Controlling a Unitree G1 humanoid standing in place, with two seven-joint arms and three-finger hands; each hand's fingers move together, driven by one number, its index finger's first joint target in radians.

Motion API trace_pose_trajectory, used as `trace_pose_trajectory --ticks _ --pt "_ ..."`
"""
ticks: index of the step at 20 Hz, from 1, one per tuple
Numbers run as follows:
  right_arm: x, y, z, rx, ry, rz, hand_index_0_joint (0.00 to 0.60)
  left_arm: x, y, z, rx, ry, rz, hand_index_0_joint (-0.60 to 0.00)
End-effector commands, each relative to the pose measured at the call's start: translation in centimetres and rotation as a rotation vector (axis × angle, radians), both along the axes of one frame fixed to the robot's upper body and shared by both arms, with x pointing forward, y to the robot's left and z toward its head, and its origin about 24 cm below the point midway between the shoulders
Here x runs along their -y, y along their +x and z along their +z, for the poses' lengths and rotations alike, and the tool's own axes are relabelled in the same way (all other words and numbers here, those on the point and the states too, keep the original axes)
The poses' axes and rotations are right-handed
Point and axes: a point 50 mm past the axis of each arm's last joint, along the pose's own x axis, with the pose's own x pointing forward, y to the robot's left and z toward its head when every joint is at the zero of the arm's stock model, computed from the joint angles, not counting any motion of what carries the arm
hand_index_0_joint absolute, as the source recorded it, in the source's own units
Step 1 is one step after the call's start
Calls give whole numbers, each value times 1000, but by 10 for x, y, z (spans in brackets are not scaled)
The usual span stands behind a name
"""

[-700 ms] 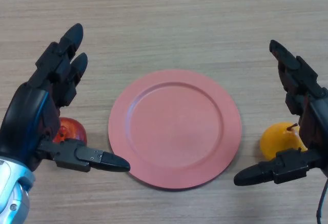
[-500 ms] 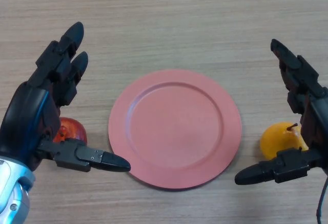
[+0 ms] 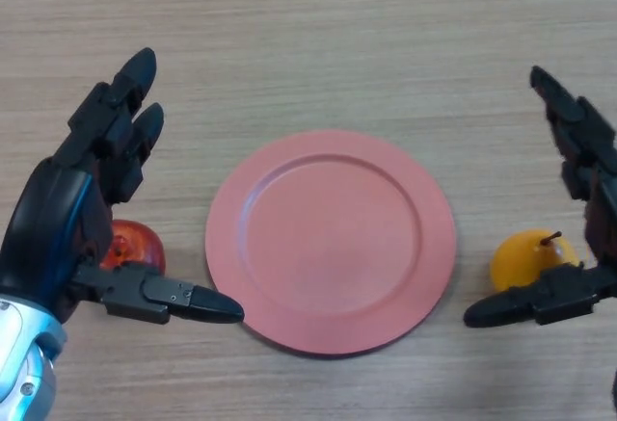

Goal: Pick up the yellow pear and place it on the plate

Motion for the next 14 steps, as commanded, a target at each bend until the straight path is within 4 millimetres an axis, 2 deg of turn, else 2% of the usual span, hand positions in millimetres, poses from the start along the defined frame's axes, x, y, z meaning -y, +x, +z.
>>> trace_pose_trajectory --ticks 1,6,11,14 --pt "13 3 29 239 -128 -19 0 -1 -9 31 246 36 5 0" --pt "27 22 9 240 -185 -33 0 -1 -9 31 253 29 5 0" --pt "37 38 -19 163 -204 -58 0 -2 -9 29 254 26 7 0" --pt "41 44 -30 138 -215 -74 0 -4 -10 26 251 19 16 0"
